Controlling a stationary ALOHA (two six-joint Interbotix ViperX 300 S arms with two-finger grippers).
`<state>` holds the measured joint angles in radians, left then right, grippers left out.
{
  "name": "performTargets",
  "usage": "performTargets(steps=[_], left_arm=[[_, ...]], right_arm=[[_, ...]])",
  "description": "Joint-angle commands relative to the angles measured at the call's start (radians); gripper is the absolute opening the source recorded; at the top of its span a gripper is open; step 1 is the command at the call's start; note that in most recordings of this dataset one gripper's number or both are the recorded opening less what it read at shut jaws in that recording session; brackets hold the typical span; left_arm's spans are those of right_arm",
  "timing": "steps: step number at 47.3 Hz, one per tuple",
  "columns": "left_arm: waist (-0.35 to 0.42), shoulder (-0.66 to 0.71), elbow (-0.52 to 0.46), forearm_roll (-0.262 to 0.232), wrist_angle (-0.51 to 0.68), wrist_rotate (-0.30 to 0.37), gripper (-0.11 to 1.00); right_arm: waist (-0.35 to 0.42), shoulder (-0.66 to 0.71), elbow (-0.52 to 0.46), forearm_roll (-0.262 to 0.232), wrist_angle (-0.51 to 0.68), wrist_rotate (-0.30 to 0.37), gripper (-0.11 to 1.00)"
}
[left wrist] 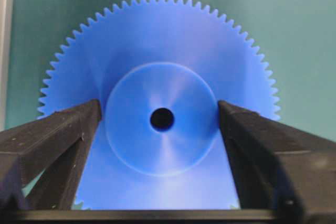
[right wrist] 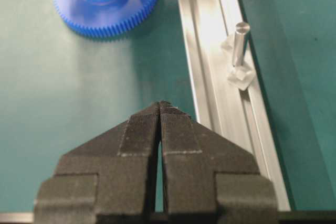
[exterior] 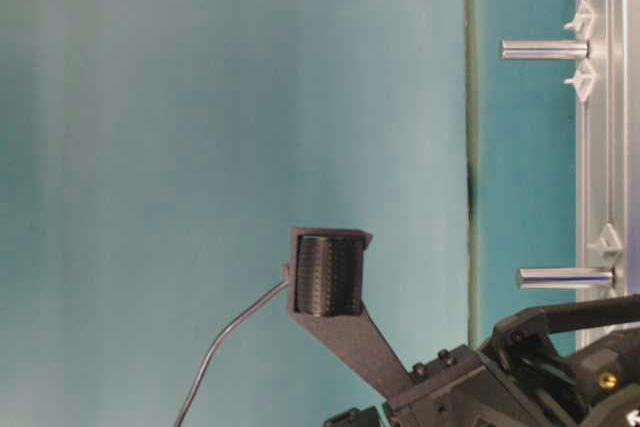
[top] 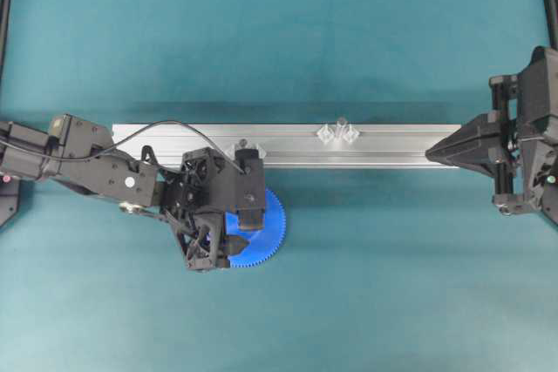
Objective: Find the location of the shaft and insert the large gear.
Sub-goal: 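Close the left gripper on the blue gear's hub, then lift the blue gear and carry it over the rail toward the right shaft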
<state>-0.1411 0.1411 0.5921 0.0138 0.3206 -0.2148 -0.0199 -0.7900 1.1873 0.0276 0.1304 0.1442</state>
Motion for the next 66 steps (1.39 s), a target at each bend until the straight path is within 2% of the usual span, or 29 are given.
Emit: performTargets(steps=[1, 19, 46, 52, 66], left_arm=[[0.003, -0.015, -0.020, 0.002, 0.008, 0.000, 0.71], [0.003, -0.026, -0.078, 0.006, 0.011, 0.083, 0.71], [0.020, -0.089, -0.167, 0.008, 0.000, 0.103, 0.71], [0.040, -0.118, -0.198, 0.008, -0.017, 0.164, 0.71], [0.129, -0.126, -0.250, 0.008, -0.095, 0.353, 0.71]], right_arm=[[-0.002, -0.003, -0.009, -0.002, -0.003, 0.009, 0.02], [-0.002, -0.005, -0.006, -0.002, -0.005, 0.009, 0.02], [-0.002, -0.034, 0.011, -0.002, -0.003, 0.009, 0.02], [-0.003, -0.049, 0.017, -0.002, -0.003, 0.011, 0.02], [-0.009, -0.081, 0.029, -0.002, -0.003, 0.011, 0.02]])
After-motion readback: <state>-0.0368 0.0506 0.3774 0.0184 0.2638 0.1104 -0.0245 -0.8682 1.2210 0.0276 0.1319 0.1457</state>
